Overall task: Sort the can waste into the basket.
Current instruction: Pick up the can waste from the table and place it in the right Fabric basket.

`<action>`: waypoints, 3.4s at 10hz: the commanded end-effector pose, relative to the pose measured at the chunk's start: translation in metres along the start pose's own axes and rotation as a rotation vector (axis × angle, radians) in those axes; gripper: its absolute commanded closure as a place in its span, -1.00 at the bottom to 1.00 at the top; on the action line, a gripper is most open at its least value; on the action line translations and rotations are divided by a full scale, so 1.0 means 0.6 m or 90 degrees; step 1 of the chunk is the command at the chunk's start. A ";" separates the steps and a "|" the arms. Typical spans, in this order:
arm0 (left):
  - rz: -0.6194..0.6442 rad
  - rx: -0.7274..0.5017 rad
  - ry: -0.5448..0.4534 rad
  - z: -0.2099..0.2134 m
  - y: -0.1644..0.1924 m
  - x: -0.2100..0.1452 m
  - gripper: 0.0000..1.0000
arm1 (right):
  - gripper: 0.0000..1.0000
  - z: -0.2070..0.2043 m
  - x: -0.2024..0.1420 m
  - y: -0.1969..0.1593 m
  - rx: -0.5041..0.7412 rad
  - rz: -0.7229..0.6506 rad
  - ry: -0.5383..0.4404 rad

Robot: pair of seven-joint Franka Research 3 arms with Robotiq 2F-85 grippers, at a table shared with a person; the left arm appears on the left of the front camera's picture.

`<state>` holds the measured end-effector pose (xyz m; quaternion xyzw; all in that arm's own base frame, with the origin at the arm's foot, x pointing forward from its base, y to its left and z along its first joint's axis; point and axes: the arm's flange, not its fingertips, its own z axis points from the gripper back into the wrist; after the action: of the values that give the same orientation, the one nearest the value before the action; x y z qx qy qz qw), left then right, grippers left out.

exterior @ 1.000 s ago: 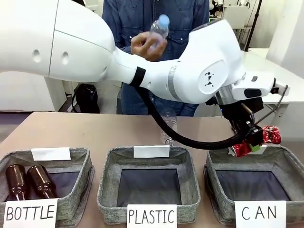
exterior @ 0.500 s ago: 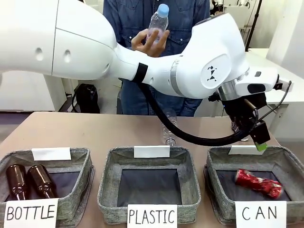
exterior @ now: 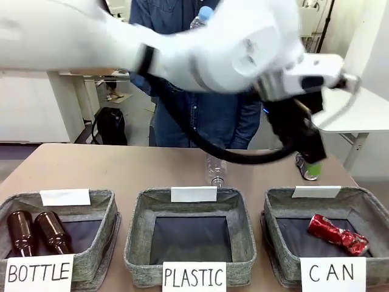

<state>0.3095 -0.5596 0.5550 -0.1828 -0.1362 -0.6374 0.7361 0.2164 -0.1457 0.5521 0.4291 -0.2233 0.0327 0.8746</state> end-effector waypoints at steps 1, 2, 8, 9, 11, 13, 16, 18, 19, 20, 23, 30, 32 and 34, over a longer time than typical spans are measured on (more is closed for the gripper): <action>0.085 0.051 0.043 0.154 -0.051 -0.167 -1.00 | -1.00 -0.061 0.037 0.032 0.039 -0.003 -0.020; 0.085 0.012 0.034 0.202 -0.048 -0.230 -1.00 | -1.00 -0.112 0.058 0.062 0.067 0.003 -0.054; 0.674 -0.220 -0.408 0.358 0.006 -0.737 -1.00 | -1.00 -0.262 0.094 0.154 0.221 -0.016 -0.032; 0.705 -0.279 -0.559 0.355 0.006 -0.814 -1.00 | -1.00 -0.238 0.098 0.131 0.198 -0.026 -0.049; 0.755 -0.426 -0.715 0.290 0.037 -0.925 -1.00 | -1.00 -0.197 0.098 0.083 0.172 -0.067 -0.096; 0.655 -0.276 -0.409 0.378 0.022 -0.835 -1.00 | -1.00 -0.243 0.107 0.133 0.199 -0.027 -0.051; 0.655 -0.276 -0.409 0.378 0.022 -0.835 -1.00 | -1.00 -0.243 0.107 0.133 0.199 -0.027 -0.051; 0.655 -0.276 -0.409 0.378 0.022 -0.835 -1.00 | -1.00 -0.243 0.107 0.133 0.199 -0.027 -0.051; 0.655 -0.276 -0.409 0.378 0.022 -0.835 -1.00 | -1.00 -0.243 0.107 0.133 0.199 -0.027 -0.051; 0.655 -0.276 -0.409 0.378 0.022 -0.835 -1.00 | -1.00 -0.243 0.107 0.133 0.199 -0.027 -0.051; 0.655 -0.276 -0.409 0.378 0.022 -0.835 -1.00 | -1.00 -0.243 0.107 0.133 0.199 -0.027 -0.051; 0.655 -0.276 -0.409 0.378 0.022 -0.835 -1.00 | -1.00 -0.308 0.188 -0.029 -0.664 0.087 -0.154; 0.655 -0.276 -0.409 0.378 0.022 -0.835 -1.00 | -1.00 -0.314 0.188 -0.021 -0.408 0.150 -0.159; 0.655 -0.276 -0.409 0.378 0.022 -0.835 -1.00 | -1.00 -0.297 0.193 -0.040 -0.461 0.107 -0.166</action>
<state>0.2541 -0.0124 0.5377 -0.5404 -0.1066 -0.1236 0.8255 0.3910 -0.0321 0.4888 0.0796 -0.3656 -0.0210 0.9271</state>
